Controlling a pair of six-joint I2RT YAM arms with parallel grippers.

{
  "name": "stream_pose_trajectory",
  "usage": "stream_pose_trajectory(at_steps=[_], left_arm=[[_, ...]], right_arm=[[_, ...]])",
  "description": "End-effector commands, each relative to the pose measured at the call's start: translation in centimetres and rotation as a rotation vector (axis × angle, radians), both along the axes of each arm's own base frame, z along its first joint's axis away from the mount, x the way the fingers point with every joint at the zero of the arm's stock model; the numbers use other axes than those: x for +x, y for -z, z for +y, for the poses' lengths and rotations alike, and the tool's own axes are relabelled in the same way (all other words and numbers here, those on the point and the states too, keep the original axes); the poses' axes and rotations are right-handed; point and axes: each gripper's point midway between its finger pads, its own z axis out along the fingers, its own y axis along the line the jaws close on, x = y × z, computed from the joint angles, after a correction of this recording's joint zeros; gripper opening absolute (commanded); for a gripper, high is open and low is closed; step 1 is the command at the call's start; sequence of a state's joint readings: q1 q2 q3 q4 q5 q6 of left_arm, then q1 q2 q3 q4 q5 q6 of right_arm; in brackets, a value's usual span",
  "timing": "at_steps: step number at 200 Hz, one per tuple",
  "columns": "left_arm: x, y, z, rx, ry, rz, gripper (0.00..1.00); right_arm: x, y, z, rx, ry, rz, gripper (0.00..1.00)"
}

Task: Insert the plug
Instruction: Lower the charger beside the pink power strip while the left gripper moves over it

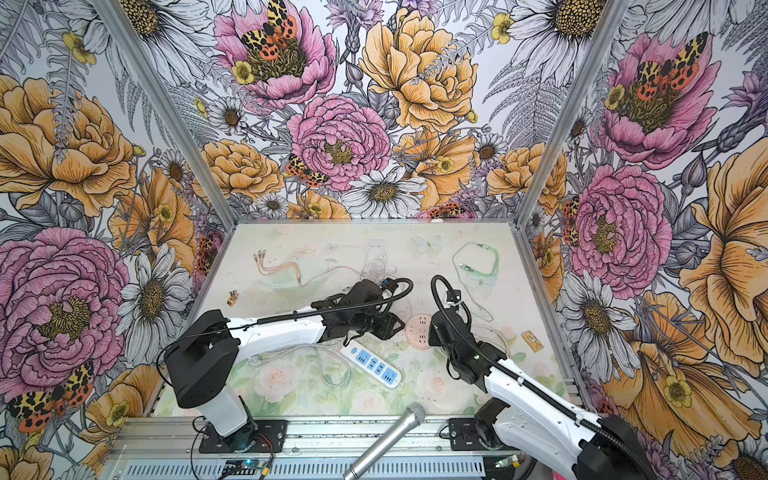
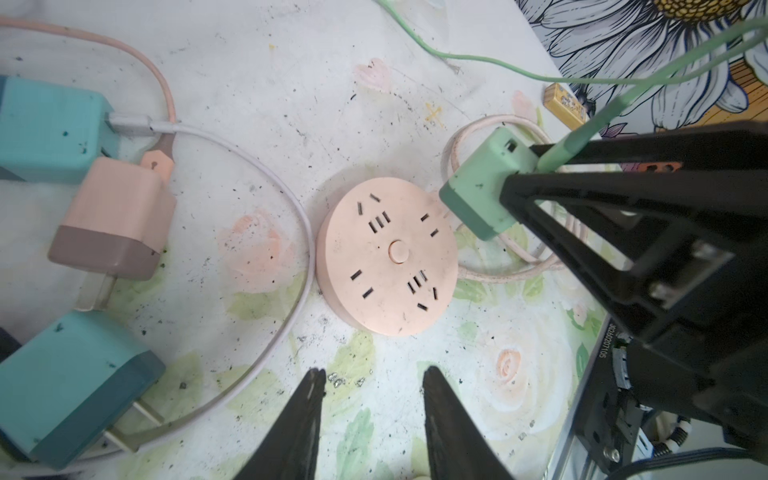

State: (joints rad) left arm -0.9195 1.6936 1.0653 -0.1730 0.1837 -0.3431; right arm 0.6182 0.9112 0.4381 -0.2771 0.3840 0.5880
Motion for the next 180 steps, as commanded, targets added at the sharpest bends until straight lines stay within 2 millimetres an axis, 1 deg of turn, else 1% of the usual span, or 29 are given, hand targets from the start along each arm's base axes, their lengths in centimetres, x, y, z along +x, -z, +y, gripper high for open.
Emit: stream_pose_trajectory(at_steps=[1,54,124,156,180], left_arm=[[0.0,-1.0,-0.1,-0.053,0.000,-0.007,0.42],[0.2,-0.6,0.0,-0.052,0.001,0.005,0.42],[0.3,-0.1,-0.3,-0.055,0.007,0.018,0.42],[0.2,0.0,-0.2,-0.054,0.005,0.020,0.42],[0.2,-0.2,-0.3,-0.059,0.008,0.020,0.42]], right_arm=[[0.7,-0.3,-0.1,0.003,0.037,-0.051,0.00],[0.4,0.7,-0.4,-0.010,0.047,-0.042,0.00],[0.1,1.3,0.8,-0.011,0.010,-0.040,0.00],[0.2,1.8,0.5,-0.041,0.023,-0.027,0.00],[0.1,1.8,-0.5,-0.072,0.061,-0.035,0.00]])
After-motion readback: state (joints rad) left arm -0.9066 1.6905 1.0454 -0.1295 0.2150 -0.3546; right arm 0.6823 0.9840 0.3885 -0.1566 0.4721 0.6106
